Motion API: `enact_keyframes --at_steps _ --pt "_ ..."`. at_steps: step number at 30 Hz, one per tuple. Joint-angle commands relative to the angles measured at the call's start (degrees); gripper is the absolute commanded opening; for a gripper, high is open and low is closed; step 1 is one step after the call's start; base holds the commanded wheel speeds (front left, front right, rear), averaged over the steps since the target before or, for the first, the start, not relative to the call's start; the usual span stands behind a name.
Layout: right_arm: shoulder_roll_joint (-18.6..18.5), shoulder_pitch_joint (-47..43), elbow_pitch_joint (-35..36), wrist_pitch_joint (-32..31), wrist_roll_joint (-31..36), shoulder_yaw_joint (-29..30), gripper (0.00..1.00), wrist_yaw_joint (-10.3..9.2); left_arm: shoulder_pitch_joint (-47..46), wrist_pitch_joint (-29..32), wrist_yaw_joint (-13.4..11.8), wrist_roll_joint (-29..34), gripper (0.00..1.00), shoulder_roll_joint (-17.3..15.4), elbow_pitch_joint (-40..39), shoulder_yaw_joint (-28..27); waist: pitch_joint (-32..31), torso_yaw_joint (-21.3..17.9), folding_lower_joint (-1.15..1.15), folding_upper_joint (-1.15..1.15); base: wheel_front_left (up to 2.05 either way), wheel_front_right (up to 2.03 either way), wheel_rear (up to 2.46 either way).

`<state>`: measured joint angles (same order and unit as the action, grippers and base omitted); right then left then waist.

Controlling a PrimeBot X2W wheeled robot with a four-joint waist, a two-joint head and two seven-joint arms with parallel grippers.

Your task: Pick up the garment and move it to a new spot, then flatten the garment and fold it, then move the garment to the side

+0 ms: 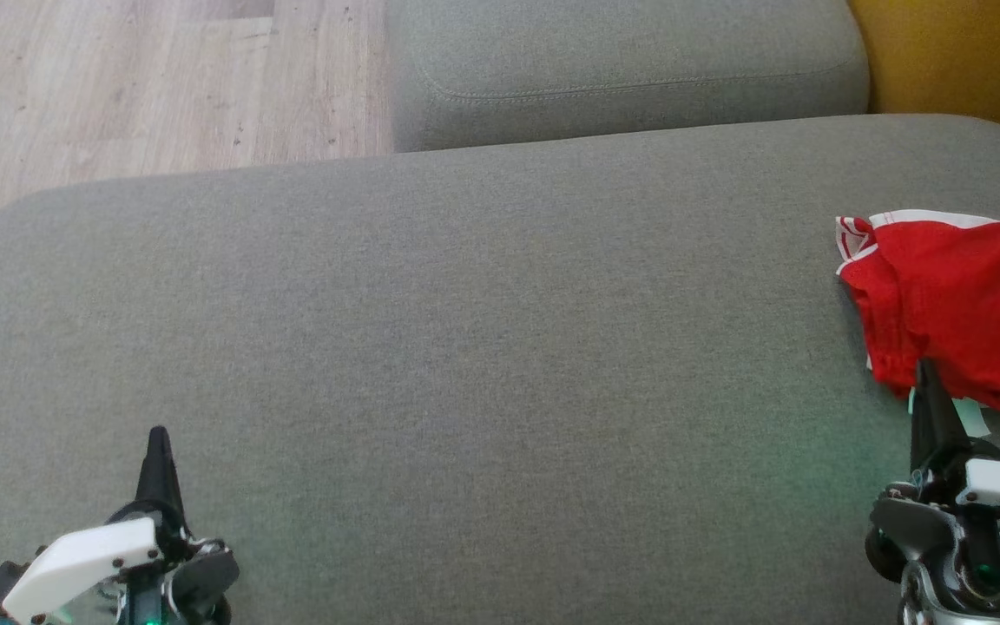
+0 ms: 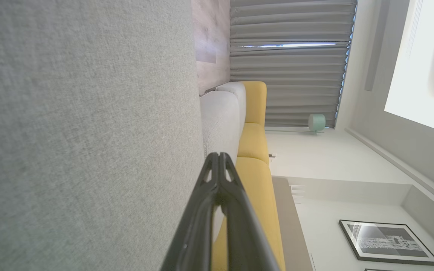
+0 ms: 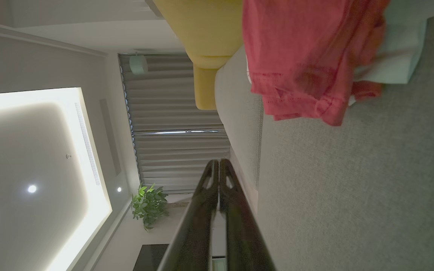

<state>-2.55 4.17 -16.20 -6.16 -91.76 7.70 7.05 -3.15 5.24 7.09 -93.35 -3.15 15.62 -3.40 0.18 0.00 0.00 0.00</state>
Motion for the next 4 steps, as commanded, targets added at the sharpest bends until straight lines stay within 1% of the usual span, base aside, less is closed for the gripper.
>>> enact_keyframes --at_steps 1,4 --pt "-0.3 2.0 2.2 -0.3 -0.4 -1.2 0.00 0.44 -2.9 0.3 0.4 0.2 0.00 -0.6 -1.6 -1.9 0.0 0.0 0.00 0.00 0.00 0.00 0.00" --pt "-0.3 2.0 2.2 -0.3 -0.4 -1.2 0.00 0.44 -2.9 0.3 0.4 0.2 0.00 -0.6 -1.6 -1.9 0.0 0.0 0.00 0.00 0.00 0.00 0.00"
